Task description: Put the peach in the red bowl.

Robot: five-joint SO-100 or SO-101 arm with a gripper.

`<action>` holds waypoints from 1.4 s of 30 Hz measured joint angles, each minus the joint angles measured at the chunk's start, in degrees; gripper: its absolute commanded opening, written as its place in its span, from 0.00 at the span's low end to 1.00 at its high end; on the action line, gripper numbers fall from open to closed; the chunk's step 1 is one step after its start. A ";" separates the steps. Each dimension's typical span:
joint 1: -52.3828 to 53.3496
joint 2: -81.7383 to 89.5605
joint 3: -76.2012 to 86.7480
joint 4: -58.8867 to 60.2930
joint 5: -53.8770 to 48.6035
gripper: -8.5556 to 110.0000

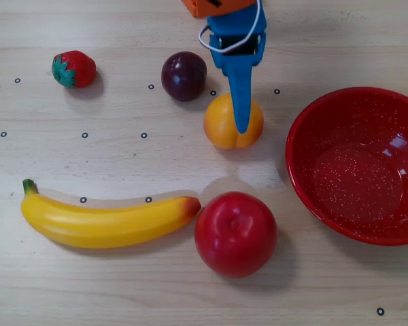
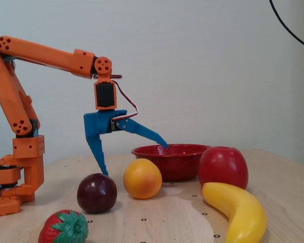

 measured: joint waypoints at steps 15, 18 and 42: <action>-0.18 -7.47 0.00 -11.60 1.76 0.60; -0.18 -7.56 0.00 -13.71 2.11 0.60; -0.53 -13.80 0.44 -18.28 4.22 0.60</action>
